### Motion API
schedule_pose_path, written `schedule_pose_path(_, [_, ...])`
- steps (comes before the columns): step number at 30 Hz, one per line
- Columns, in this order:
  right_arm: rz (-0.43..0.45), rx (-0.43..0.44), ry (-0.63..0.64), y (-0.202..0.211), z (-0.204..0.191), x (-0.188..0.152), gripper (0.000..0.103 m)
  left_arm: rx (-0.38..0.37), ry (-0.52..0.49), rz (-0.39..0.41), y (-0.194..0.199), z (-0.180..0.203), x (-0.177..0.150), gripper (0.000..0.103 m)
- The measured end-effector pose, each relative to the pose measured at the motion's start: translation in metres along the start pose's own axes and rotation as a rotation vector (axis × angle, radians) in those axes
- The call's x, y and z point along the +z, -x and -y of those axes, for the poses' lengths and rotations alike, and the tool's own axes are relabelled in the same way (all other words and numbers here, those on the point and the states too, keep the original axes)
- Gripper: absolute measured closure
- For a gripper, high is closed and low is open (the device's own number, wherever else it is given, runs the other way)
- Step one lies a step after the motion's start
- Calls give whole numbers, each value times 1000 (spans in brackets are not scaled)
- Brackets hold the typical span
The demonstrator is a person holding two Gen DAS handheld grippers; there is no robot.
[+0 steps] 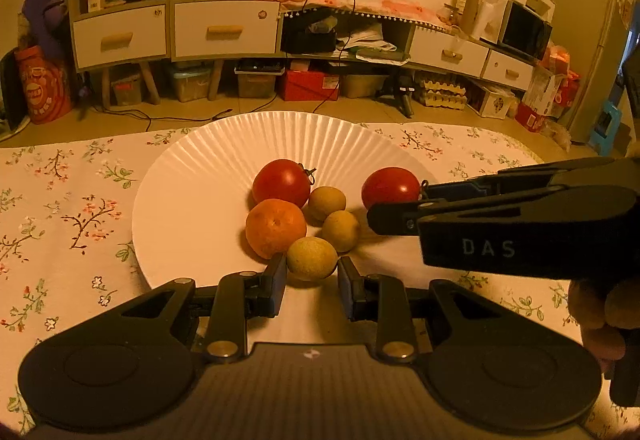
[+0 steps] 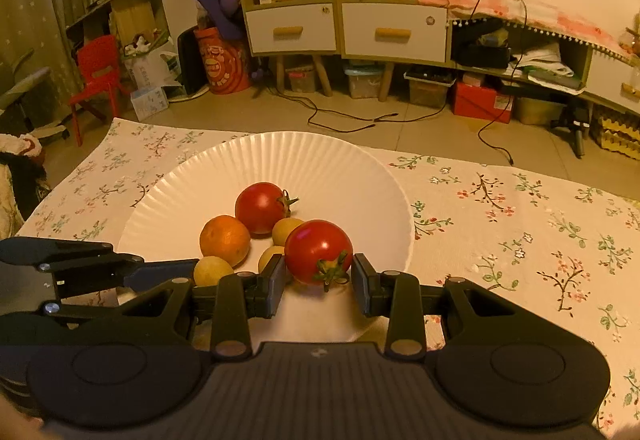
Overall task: Organize fruits
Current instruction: 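Lift and carry the olive-green and red tomatoes over the white bowl with both grippers, then open both grippers to drop the two tomatoes into the bowl, then move left gripper to a dark olive tomato while right gripper moves to a light-green tomato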
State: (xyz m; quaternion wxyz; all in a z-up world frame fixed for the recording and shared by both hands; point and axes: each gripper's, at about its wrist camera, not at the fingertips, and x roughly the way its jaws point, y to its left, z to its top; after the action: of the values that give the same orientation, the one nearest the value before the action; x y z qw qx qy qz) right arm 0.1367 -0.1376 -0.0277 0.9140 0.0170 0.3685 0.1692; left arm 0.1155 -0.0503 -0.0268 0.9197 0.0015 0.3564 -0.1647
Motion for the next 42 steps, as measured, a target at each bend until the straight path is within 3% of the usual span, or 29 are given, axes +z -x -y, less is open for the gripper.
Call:
schedule_pose_path(14, [-9, -5, -6, -1, -1, 4, 70, 0, -6, 2, -1, 1, 3, 82])
schedule_pose_path(20, [7, -8, -31, 6, 1, 6, 67, 9, -19, 10, 5, 0, 3, 76])
schedule_pose_path(26, [16, -12, -37, 15, 1, 5, 60, 9, -31, 24, 17, 2, 2, 65])
schedule_pose_path(29, [24, -13, -45, 21, 0, 2, 52, 9, -33, 25, 23, 1, 0, 60])
schedule_pose_path(42, [41, -2, -43, 45, -11, -9, 31, 18, -38, 11, 47, -1, -12, 44])
